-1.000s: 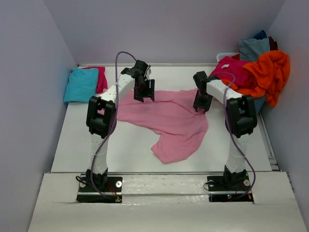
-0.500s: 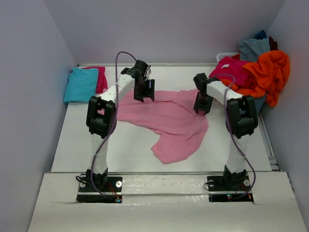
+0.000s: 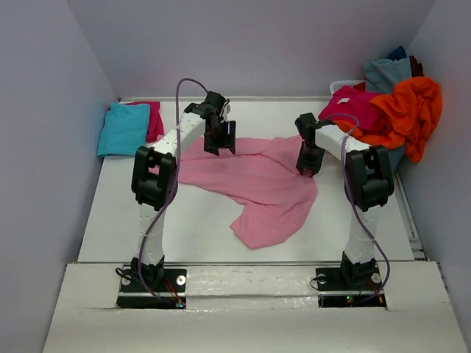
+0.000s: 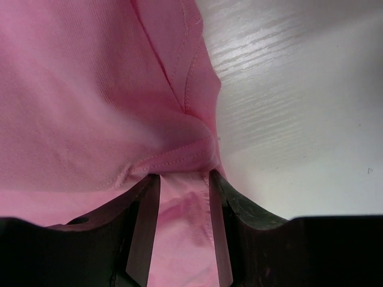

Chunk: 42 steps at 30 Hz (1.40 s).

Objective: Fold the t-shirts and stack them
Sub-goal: Smooth out the 1/3-folded T-shirt at the center of the board.

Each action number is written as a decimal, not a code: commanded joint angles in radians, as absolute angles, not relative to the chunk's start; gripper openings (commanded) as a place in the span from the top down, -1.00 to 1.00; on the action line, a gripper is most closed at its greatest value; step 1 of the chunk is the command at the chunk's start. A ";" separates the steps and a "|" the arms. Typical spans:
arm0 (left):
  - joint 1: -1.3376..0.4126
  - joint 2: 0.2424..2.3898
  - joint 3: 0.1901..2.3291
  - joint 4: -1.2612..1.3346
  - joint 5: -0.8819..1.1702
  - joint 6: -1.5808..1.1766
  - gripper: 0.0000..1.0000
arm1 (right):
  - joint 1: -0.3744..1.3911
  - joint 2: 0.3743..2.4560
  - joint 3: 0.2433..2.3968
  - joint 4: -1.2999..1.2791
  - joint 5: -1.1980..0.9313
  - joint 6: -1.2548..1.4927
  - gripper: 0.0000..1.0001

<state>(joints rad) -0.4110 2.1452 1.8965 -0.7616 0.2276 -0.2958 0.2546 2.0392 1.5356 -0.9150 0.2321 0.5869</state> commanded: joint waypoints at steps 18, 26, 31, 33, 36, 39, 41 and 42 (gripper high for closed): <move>-0.411 2.103 1.908 -0.784 0.224 -0.278 -0.46 | 0.250 2.115 1.695 -0.922 0.302 0.563 0.17; -0.411 2.108 1.911 -0.782 0.232 -0.279 -0.46 | 0.250 2.108 1.664 -0.919 0.301 0.557 0.29; -0.411 2.106 1.908 -0.782 0.230 -0.279 -0.46 | 0.250 2.108 1.670 -0.917 0.295 0.555 0.86; -0.411 2.103 1.907 -0.782 0.227 -0.279 -0.46 | 0.250 2.109 1.696 -0.925 0.299 0.549 0.86; -0.411 2.105 1.907 -0.782 0.229 -0.279 -0.46 | 0.250 2.115 1.733 -0.948 0.313 0.537 0.86; -0.411 2.103 1.905 -0.782 0.230 -0.279 -0.46 | 0.250 2.123 1.788 -0.971 0.316 0.526 0.86; -0.411 2.102 1.901 -0.779 0.233 -0.276 -0.46 | 0.250 2.132 1.845 -0.999 0.318 0.526 0.86; -0.411 2.102 1.899 -0.778 0.232 -0.276 -0.46 | 0.250 2.141 1.867 -1.008 0.316 0.523 0.86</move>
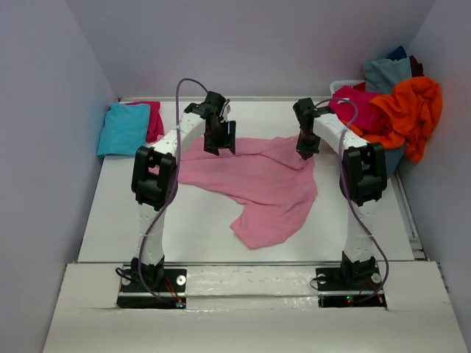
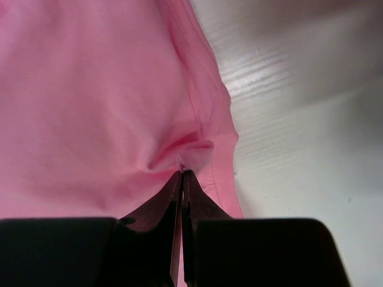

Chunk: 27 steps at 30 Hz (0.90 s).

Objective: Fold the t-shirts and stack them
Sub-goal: Smooth out the 1/3-folded T-shirt at the center of the board.

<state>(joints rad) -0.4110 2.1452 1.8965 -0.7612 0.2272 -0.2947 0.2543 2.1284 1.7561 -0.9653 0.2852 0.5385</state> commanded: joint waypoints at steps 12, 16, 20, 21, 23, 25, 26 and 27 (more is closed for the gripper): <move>-0.411 2.094 1.865 -0.767 0.239 -0.275 -0.46 | 0.250 2.270 2.233 -1.126 0.313 0.489 0.86; -0.411 2.094 1.865 -0.767 0.239 -0.275 -0.46 | 0.241 2.339 2.356 -1.155 0.310 0.473 0.86; -0.411 2.097 1.865 -0.769 0.241 -0.273 -0.46 | 0.232 2.407 2.453 -1.172 0.308 0.460 0.86; -0.411 2.095 1.865 -0.769 0.239 -0.273 -0.46 | 0.232 2.414 2.457 -1.166 0.307 0.459 0.86; -0.411 2.094 1.861 -0.769 0.238 -0.272 -0.46 | 0.222 2.418 2.451 -1.140 0.307 0.456 0.86; -0.411 2.092 1.858 -0.769 0.238 -0.272 -0.46 | 0.210 2.416 2.445 -1.123 0.308 0.456 0.86; -0.411 2.092 1.856 -0.767 0.236 -0.272 -0.46 | 0.198 2.415 2.442 -1.105 0.310 0.453 0.86; -0.411 2.092 1.852 -0.769 0.236 -0.272 -0.46 | 0.198 2.411 2.441 -1.098 0.313 0.449 0.86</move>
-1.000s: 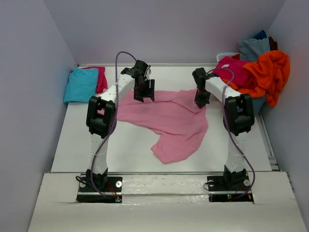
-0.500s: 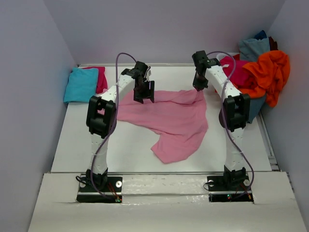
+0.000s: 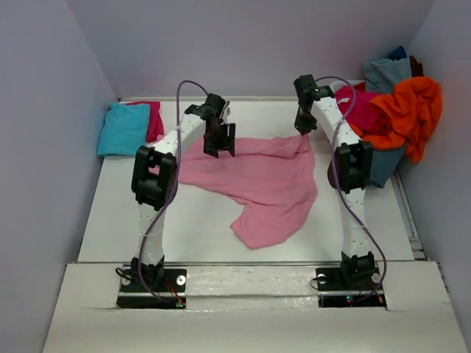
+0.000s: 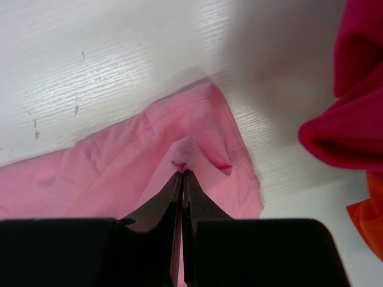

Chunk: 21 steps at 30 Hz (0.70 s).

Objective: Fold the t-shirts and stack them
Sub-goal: Smooth out the 1/3-folded T-shirt at the center of the board.

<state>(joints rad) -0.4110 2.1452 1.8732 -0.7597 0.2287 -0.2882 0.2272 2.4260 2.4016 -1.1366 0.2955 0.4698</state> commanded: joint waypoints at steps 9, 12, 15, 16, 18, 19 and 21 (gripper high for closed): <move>-0.420 2.094 1.842 -0.765 0.236 -0.270 -0.46 | 0.178 2.390 2.448 -0.994 0.353 0.399 0.86; -0.420 2.094 1.841 -0.769 0.233 -0.270 -0.46 | 0.178 2.398 2.467 -0.973 0.359 0.393 0.86; -0.420 2.092 1.838 -0.769 0.233 -0.268 -0.46 | 0.178 2.404 2.462 -0.939 0.356 0.390 0.86; -0.420 2.091 1.836 -0.769 0.233 -0.268 -0.46 | 0.178 2.410 2.467 -0.934 0.347 0.388 0.86; -0.420 2.088 1.835 -0.769 0.229 -0.267 -0.46 | 0.178 2.424 2.482 -0.936 0.330 0.391 0.86; -0.420 2.085 1.833 -0.769 0.230 -0.267 -0.46 | 0.178 2.437 2.482 -0.936 0.315 0.393 0.84; -0.420 2.085 1.832 -0.770 0.229 -0.267 -0.46 | 0.178 2.447 2.470 -0.934 0.310 0.391 0.81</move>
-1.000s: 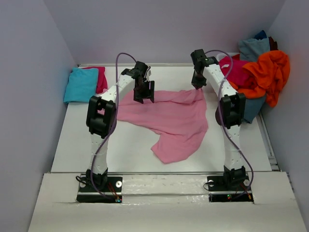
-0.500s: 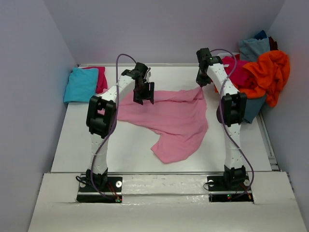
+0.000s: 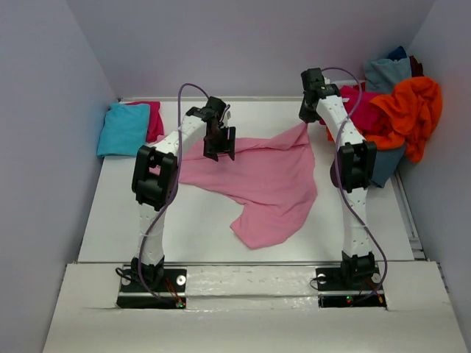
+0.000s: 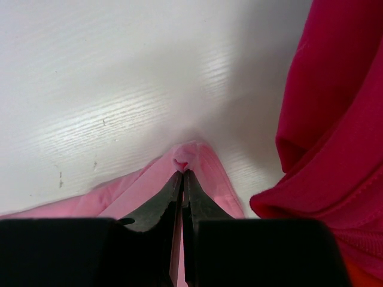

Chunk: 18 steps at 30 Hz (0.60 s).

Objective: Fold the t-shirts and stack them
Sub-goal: Smooth out the 1/3-folded T-shirt at the center of the board.

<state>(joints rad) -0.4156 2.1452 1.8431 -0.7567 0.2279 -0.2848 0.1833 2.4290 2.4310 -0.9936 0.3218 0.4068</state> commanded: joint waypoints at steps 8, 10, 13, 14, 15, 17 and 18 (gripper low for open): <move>-0.420 2.086 1.833 -0.767 0.236 -0.270 -0.46 | 0.178 2.482 2.401 -0.920 0.279 0.377 0.04; -0.420 2.085 1.835 -0.769 0.238 -0.270 -0.46 | 0.178 2.484 2.392 -0.923 0.270 0.379 -0.05; -0.420 2.082 1.830 -0.767 0.236 -0.270 -0.46 | 0.178 2.450 2.389 -0.951 0.261 0.397 -0.07; -0.420 2.082 1.827 -0.764 0.238 -0.270 -0.46 | 0.178 2.427 2.347 -0.937 0.249 0.403 -0.07; -0.420 2.082 1.825 -0.762 0.236 -0.270 -0.46 | 0.178 2.402 2.323 -0.931 0.235 0.411 -0.07; -0.420 2.082 1.824 -0.759 0.238 -0.270 -0.46 | 0.178 2.346 2.269 -0.939 0.204 0.434 -0.07; -0.420 2.080 1.824 -0.758 0.238 -0.271 -0.46 | 0.178 2.336 2.260 -0.949 0.180 0.442 -0.07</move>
